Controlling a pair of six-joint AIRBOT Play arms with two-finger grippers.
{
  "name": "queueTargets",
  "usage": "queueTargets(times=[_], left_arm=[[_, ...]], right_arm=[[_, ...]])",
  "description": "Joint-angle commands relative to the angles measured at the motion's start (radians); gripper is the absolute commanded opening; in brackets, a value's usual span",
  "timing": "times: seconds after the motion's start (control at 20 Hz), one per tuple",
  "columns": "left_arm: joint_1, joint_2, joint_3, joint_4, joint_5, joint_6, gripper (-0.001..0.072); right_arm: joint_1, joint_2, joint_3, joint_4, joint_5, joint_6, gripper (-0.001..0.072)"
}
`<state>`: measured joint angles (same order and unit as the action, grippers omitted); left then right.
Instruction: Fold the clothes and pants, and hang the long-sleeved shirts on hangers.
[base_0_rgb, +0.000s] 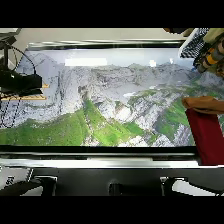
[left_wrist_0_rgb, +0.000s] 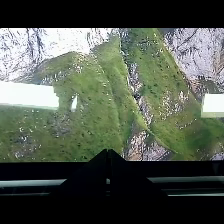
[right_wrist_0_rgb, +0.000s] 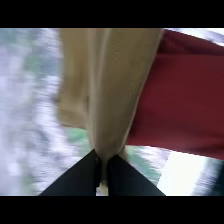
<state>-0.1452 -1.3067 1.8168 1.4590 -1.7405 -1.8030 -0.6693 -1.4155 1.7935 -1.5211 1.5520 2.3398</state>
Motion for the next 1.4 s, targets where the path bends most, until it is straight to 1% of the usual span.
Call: queueTargets(times=[0.0, 0.05, 0.2, 0.4, 0.55, 0.8, 1.05, 1.35], left_arm=[[0.000, 0.001, 0.000, 0.000, 0.000, 0.000, 0.0015], [0.000, 0.000, 0.000, 0.000, 0.000, 0.001, 0.0015], [0.000, 0.000, 0.000, 0.000, 0.000, 0.001, 0.0015], [0.000, 0.000, 0.000, 0.000, 0.000, 0.000, 0.0015], [0.000, 0.000, 0.000, 0.000, 0.000, 0.000, 0.0015], [0.000, 0.000, 0.000, 0.000, 0.000, 0.000, 0.0015], [0.000, 0.000, 0.000, 0.000, 0.000, -0.003, 0.0015], [0.000, 0.000, 0.000, 0.000, 0.001, -0.003, 0.0015]], right_arm=[[0.000, 0.005, -0.003, -0.154, 0.131, -0.120, 0.0026], [0.000, 0.005, -0.012, -0.193, 0.149, -0.159, 0.0026], [0.000, 0.005, -0.087, -0.242, 0.183, -0.254, 0.0026], [0.000, 0.019, -0.277, -0.341, 0.172, -0.303, 0.0026], [-0.001, 0.030, -0.419, -0.420, 0.125, -0.305, 0.0025], [-0.001, 0.029, -0.558, -0.465, 0.067, -0.306, 0.0025], [-0.001, 0.029, -0.637, -0.524, 0.063, -0.306, 0.0026], [-0.001, 0.029, -0.671, -0.542, 0.070, -0.306, 0.0028]])
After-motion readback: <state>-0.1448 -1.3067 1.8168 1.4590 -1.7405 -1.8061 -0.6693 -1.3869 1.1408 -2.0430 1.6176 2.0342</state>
